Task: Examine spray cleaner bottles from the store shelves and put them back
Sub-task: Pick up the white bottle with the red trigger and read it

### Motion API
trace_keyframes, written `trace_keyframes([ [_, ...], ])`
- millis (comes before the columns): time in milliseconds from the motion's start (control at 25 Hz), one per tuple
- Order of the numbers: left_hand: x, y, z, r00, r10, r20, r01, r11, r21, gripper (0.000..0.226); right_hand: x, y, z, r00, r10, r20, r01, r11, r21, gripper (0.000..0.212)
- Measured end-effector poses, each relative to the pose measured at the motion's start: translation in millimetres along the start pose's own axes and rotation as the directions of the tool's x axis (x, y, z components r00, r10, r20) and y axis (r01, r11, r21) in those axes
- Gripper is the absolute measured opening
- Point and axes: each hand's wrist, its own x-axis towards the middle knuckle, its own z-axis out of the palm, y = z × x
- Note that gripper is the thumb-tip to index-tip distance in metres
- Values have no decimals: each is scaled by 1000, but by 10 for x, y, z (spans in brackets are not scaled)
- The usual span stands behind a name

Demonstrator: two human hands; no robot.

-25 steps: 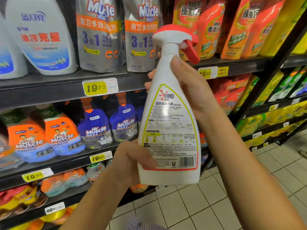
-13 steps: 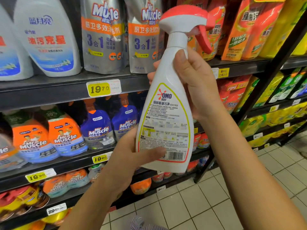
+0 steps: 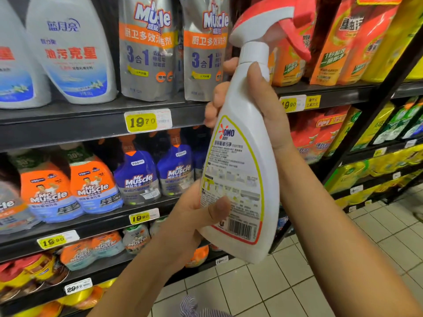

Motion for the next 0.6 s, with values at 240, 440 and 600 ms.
trace_keyframes([
  [240,204,127,7,981,59,-183,-8,964,265,127,35,-117,6,960,-141,-244,75,962,-262,10],
  [440,39,48,164,939,275,-206,-100,793,601,70,98,-118,18,861,-366,-353,62,765,-641,17],
  [600,65,41,161,948,215,-234,-126,930,344,35,117,-137,59,920,-276,-277,46,779,-625,21],
])
